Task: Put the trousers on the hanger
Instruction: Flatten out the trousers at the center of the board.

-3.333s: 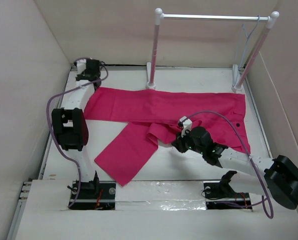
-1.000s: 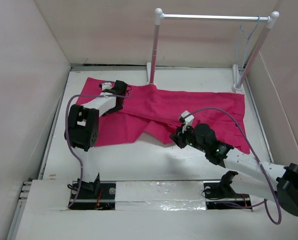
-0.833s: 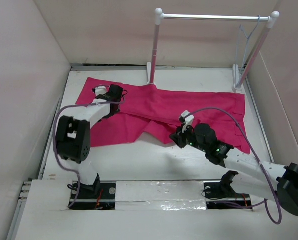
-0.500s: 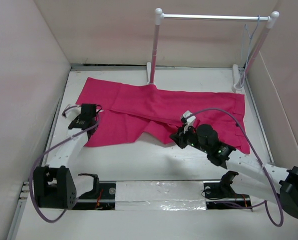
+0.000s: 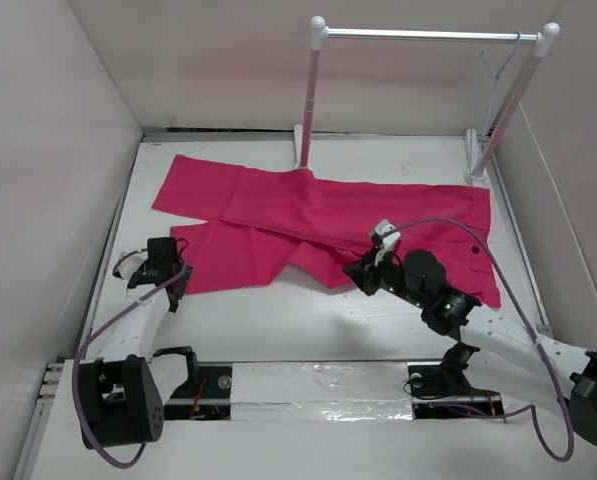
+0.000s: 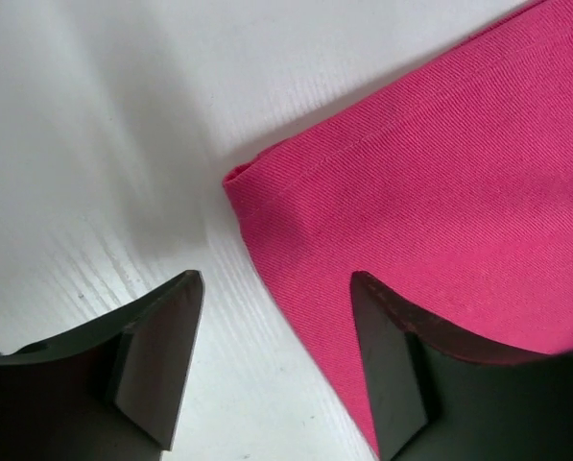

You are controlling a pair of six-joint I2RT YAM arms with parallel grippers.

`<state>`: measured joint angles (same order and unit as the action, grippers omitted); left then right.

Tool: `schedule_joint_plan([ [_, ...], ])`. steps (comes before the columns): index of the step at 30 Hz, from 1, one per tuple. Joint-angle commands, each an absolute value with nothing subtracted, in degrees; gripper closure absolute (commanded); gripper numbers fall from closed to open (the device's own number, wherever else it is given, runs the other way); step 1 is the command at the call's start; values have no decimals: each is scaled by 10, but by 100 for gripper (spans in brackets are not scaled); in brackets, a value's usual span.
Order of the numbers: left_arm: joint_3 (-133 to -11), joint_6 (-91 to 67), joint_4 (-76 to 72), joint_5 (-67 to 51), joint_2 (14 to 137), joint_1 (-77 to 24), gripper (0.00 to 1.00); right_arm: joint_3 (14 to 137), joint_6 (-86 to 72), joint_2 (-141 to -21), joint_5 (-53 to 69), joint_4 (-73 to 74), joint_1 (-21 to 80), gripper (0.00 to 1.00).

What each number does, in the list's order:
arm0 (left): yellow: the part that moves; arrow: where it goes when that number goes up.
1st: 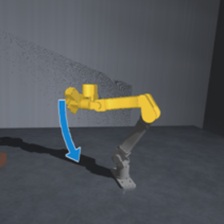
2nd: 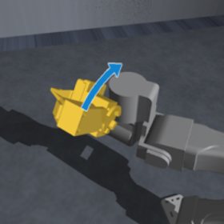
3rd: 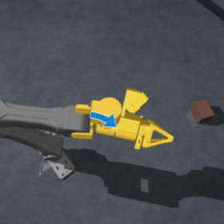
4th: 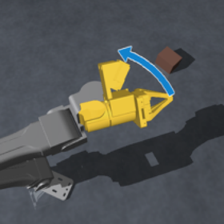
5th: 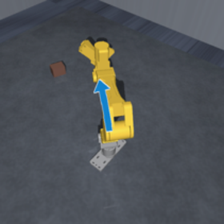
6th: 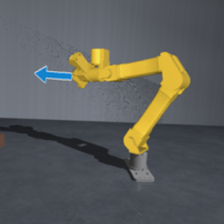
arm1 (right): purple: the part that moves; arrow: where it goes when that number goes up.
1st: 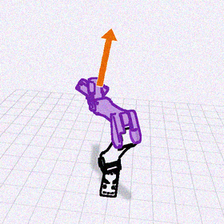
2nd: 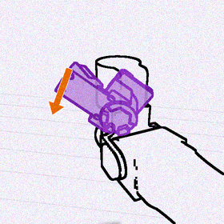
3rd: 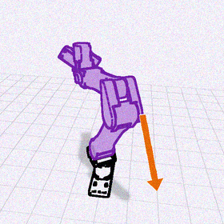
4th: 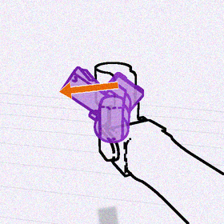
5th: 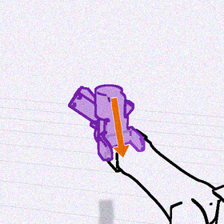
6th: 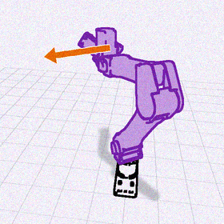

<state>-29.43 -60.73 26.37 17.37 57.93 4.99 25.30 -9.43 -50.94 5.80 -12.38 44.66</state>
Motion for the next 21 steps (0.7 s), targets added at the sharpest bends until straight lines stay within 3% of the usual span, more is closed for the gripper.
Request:
schedule_joint_plan([
  [1,-280,-621,241,187,597,52,41,248,-91,-496,58,-142,444,85],
  [7,-280,-613,194,156,676,52,67,248,-94,-497,51,-139,439,85],
  [8,-277,-610,186,161,674,52,75,248,-94,-497,48,-138,439,85],
  [9,-276,-598,172,170,667,52,95,247,-96,-494,43,-135,439,85],
  [10,-282,-598,169,175,661,52,100,246,-97,-491,38,-132,432,86],
  [15,-421,-523,232,208,580,52,100,229,-120,-476,-16,-128,397,85],
  [17,-479,-485,252,242,538,52,100,225,-141,-473,-51,-105,378,79],
  [19,-565,-429,287,272,508,52,100,221,-156,-468,-73,-86,346,66],
  [21,-631,-393,309,318,492,52,100,205,-170,-458,-77,-88,324,59],
])
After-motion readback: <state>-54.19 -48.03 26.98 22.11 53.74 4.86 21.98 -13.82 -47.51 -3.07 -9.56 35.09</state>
